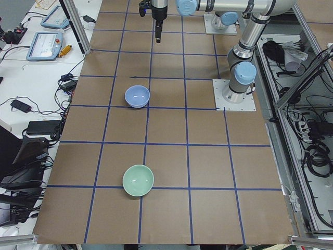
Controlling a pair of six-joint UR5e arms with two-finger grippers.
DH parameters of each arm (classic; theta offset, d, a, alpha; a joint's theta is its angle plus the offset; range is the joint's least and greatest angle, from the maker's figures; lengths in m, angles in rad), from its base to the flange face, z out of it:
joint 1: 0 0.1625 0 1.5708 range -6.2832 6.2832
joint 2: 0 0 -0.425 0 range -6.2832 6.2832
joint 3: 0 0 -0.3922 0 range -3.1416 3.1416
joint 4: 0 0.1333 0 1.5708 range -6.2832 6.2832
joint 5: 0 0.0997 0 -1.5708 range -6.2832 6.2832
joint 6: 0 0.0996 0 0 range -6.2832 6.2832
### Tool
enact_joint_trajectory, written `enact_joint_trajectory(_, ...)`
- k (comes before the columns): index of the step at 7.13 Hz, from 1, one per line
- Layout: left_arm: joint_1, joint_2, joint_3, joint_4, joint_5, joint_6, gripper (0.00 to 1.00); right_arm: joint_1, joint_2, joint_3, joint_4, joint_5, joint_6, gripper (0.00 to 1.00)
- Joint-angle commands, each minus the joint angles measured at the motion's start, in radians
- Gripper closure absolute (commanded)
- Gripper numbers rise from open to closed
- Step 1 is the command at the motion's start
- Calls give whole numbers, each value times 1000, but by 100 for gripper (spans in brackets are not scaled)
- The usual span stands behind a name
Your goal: Stack green bowl on blue bowl
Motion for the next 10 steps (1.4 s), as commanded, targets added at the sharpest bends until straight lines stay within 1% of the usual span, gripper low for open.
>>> enact_joint_trajectory(1, 19, -8, -1, 9, 26, 39, 0, 0, 0, 0, 0, 0, 0, 0)
enact_joint_trajectory(4, 189, -1, 1, -2, 30, 466, 0, -1, 0, 0, 0, 0, 0, 0)
enact_joint_trajectory(5, 227, 2, -1, -3, 32, 521, 0, -1, 0, 0, 0, 0, 0, 0)
enact_joint_trajectory(6, 266, 2, -1, -2, 62, 552, 0, 0, 0, 0, 0, 0, 0, 0)
enact_joint_trajectory(7, 316, -4, -1, 8, 69, 683, 0, 0, 0, 0, 0, 0, 0, 0)
enact_joint_trajectory(8, 393, -13, -1, 15, 66, 842, 0, 0, 0, 0, 0, 0, 0, 0)
enact_joint_trajectory(9, 482, -25, -2, 15, 63, 971, 0, -1, 0, 0, 0, 0, 0, 0)
enact_joint_trajectory(10, 543, -43, -2, 40, 63, 1071, 0, -1, 0, 0, 0, 0, 0, 0)
